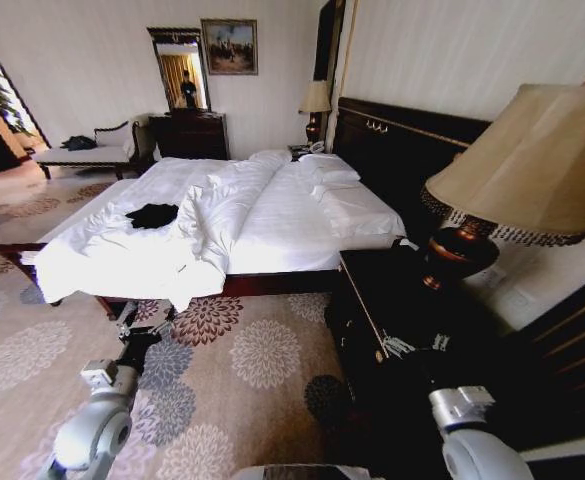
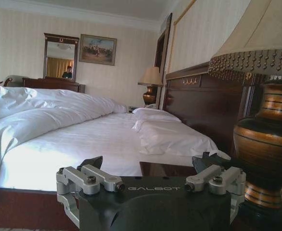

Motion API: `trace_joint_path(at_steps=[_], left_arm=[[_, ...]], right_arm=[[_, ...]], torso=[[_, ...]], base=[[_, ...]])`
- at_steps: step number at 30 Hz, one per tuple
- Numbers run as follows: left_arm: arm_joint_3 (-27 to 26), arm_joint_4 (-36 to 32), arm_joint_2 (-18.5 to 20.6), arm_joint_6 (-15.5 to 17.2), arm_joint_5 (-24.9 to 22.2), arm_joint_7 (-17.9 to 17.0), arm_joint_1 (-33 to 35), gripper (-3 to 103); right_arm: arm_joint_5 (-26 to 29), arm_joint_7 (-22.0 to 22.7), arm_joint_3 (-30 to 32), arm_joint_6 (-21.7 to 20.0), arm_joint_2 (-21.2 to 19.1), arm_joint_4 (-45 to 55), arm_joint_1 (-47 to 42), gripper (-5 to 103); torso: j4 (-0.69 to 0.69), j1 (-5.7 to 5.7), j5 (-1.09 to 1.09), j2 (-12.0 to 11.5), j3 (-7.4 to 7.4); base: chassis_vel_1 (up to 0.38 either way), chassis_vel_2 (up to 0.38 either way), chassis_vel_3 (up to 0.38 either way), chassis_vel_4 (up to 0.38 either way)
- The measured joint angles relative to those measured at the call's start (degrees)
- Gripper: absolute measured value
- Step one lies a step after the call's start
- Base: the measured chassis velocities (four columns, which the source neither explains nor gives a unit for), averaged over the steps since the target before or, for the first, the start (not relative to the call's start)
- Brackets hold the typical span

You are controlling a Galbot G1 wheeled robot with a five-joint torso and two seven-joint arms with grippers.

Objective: Fold the clothes on the bed.

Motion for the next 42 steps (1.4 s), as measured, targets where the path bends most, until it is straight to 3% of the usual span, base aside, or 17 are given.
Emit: trace_joint_path(at_steps=[17,42], left_arm=[[1.65,-0.89,0.83,0.28,0.53,-0.44,0.12,99],[1.6,-1.48,0.82,-0.04,0.81,-0.04,1.39,99]], right_arm=[[0.38,-0.59,0.19,0.46,0.15,-0.64,0.26,100],[1.92,-0.16,0.26,-0.57,-0.14,0.09,0.58,100]], torso=[[-0.01,-0.01,0.0,0.0,0.0],[0.0,0.0,-0.01,0.0,0.0]], base=[[-0.006,0.007,0.006,-0.008],[-0.114,0.11,0.117,-0.115]])
